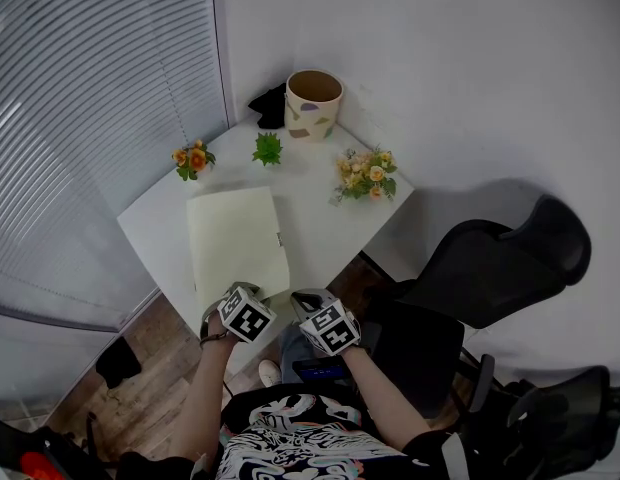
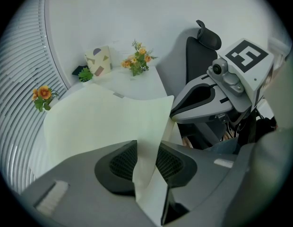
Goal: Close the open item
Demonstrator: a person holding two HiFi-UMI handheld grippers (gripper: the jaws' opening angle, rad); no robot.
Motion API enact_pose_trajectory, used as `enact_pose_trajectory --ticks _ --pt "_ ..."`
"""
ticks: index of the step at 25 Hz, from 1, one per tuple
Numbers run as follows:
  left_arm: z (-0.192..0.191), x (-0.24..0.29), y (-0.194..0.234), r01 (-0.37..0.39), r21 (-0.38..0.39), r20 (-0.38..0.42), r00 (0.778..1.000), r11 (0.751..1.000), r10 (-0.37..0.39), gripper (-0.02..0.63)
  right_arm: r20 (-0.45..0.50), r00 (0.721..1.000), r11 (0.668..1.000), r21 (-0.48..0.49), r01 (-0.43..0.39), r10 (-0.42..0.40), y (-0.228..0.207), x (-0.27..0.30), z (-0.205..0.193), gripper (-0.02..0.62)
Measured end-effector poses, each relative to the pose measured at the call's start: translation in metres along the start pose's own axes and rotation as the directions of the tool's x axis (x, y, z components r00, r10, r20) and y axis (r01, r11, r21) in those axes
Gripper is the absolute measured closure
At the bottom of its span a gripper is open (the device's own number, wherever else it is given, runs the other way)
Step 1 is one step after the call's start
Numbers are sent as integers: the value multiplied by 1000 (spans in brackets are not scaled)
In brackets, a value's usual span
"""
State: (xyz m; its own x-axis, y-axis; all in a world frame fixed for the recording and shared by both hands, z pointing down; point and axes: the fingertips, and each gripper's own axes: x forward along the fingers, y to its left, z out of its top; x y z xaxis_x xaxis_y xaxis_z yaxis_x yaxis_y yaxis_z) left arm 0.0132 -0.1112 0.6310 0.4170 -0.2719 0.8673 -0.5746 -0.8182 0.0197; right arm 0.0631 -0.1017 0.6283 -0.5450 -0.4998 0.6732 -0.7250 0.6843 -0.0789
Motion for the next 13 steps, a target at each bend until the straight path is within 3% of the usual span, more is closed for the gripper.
enact_pose_trajectory --ticks 13 --pt "1 -1 0 -11 -6 0 1000 1000 11 503 -10 1000 1000 -6 -1 1 -1 -1 2 592"
